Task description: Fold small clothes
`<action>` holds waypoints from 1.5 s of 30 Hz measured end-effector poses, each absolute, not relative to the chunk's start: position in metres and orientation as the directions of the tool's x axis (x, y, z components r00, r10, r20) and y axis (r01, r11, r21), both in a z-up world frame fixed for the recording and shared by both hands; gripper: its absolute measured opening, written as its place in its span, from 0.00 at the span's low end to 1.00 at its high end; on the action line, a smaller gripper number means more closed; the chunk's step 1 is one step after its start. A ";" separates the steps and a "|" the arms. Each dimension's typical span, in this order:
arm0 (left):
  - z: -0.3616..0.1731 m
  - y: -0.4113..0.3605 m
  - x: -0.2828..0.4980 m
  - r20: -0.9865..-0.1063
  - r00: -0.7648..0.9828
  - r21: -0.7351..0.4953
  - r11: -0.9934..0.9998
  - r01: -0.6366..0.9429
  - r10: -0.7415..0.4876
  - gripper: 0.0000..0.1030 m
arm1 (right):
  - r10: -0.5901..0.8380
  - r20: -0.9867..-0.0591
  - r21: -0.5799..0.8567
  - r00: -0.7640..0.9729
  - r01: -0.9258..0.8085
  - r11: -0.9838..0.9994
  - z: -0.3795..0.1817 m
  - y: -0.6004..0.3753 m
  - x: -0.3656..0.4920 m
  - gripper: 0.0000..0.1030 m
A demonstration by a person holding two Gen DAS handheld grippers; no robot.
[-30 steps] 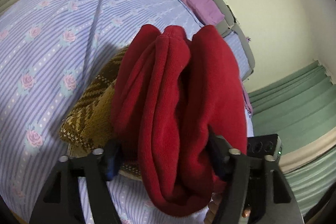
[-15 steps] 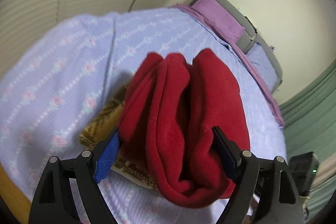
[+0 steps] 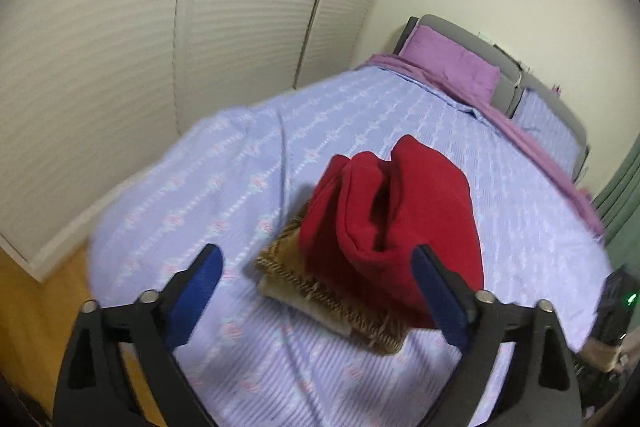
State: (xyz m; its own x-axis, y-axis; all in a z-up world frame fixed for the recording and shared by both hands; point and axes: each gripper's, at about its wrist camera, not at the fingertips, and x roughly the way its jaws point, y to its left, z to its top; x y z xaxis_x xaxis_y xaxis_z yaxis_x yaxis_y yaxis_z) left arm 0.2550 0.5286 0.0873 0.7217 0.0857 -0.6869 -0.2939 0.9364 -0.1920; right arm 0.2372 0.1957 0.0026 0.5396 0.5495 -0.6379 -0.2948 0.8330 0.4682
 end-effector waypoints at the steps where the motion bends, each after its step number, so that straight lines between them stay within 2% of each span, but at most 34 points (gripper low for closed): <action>1: 0.094 0.522 0.248 -0.690 0.713 -0.147 0.942 -0.302 0.121 1.00 | 0.542 -0.636 0.458 0.549 -0.298 0.838 0.007 0.190 0.233 1.00; 5: 0.114 0.491 0.221 -0.673 0.698 -0.003 0.943 -0.331 0.243 1.00 | 0.503 -0.629 0.408 0.593 -0.299 0.863 0.032 0.154 0.204 1.00; 7: 0.120 0.470 0.207 -0.668 0.703 0.003 0.946 -0.325 0.244 1.00 | 0.475 -0.630 0.375 0.614 -0.296 0.879 0.041 0.136 0.188 1.00; 12: 0.122 0.398 0.175 -0.674 0.730 -0.111 0.961 -0.255 0.115 1.00 | 0.360 -0.643 0.244 0.675 -0.265 0.933 0.060 0.079 0.133 1.00; 19: 0.112 0.241 0.130 -0.654 0.754 -0.098 0.995 -0.012 -0.056 1.00 | 0.136 -0.655 0.098 0.743 -0.096 0.991 0.067 -0.039 0.037 1.00; 27: 0.091 0.111 0.071 -0.652 0.732 -0.084 0.978 0.193 -0.201 1.00 | -0.032 -0.676 0.058 0.736 0.096 0.994 0.054 -0.146 -0.043 1.00; 34: 0.069 0.057 0.043 -0.665 0.715 -0.052 0.968 0.245 -0.217 1.00 | -0.124 -0.665 0.017 0.736 0.181 0.983 0.036 -0.180 -0.085 1.00; 45: 0.052 0.048 0.034 -0.668 0.717 -0.011 0.967 0.256 -0.198 1.00 | -0.192 -0.668 -0.002 0.719 0.257 0.967 0.017 -0.196 -0.096 1.00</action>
